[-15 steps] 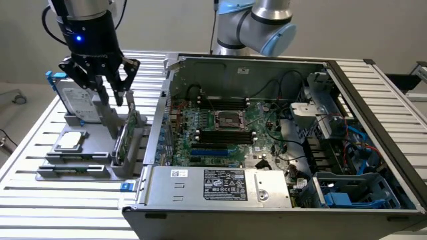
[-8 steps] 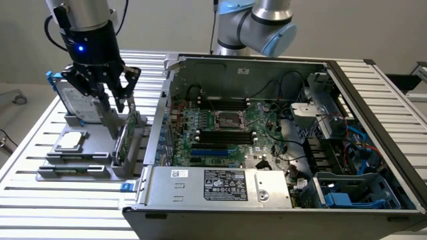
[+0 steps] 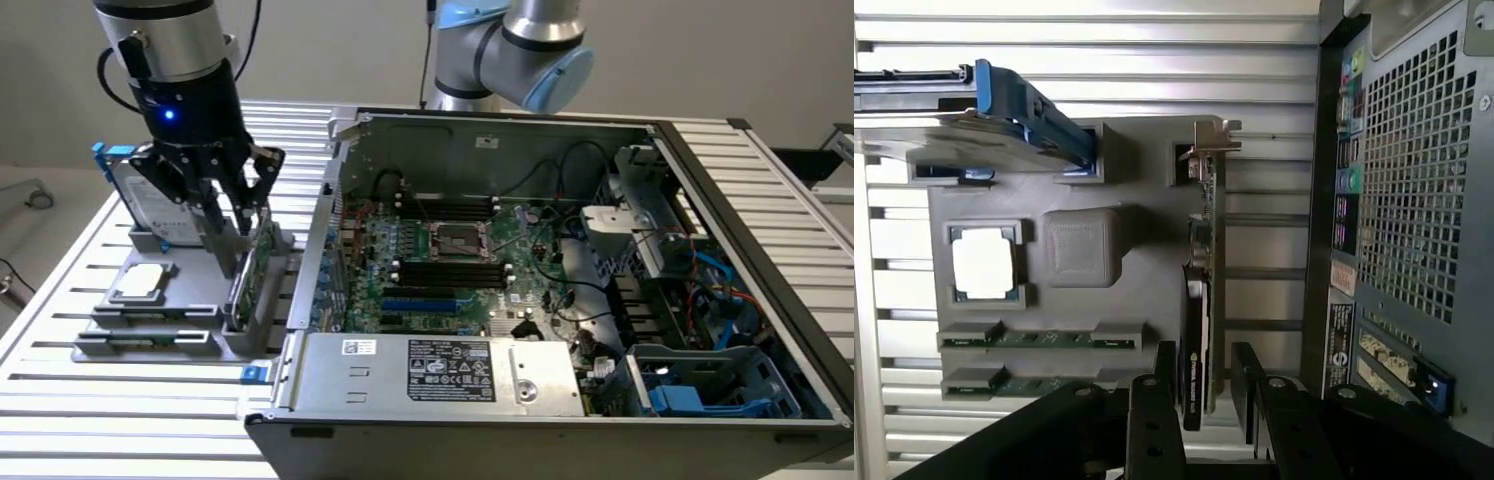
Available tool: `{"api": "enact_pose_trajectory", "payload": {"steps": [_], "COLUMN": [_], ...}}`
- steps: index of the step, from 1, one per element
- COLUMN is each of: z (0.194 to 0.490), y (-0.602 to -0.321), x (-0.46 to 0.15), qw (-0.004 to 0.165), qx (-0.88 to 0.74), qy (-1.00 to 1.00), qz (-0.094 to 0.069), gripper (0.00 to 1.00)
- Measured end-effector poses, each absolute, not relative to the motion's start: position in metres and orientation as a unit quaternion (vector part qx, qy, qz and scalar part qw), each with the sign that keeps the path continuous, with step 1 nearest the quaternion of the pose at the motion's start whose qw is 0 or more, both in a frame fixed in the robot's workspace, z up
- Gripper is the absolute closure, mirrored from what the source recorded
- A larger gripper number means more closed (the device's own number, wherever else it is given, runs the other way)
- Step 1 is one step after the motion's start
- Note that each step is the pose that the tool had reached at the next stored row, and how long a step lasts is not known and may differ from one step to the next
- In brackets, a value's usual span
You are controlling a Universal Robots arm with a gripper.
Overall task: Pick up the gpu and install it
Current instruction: 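Pick up the gpu and move the gpu toward the slot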
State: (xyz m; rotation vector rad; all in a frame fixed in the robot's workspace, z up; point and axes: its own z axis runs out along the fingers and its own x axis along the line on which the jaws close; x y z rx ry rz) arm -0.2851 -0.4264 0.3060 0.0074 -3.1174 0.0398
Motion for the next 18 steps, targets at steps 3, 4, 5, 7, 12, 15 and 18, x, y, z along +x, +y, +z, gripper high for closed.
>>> {"api": "enact_pose_trajectory", "payload": {"steps": [3, 4, 5, 7, 12, 15, 18], "z": [0.301, 0.299, 0.297, 0.293, 0.284, 0.279, 0.273], "y": [-0.426, -0.426, -0.426, -0.426, -0.426, -0.426, -0.426], "x": [-0.285, -0.285, -0.285, -0.285, -0.285, -0.285, -0.285], "qw": [0.012, 0.012, 0.012, 0.012, 0.012, 0.012, 0.012], "qx": [0.002, 0.002, 0.002, 0.002, 0.002, 0.002, 0.002], "qy": [-1.0, -1.0, -1.0, -1.0, -1.0, -1.0, -1.0], "qz": [0.013, 0.013, 0.013, 0.012, 0.012, 0.012, 0.011], "gripper": [0.64, 0.64, 0.64, 0.64, 0.64, 0.64, 0.64]}}
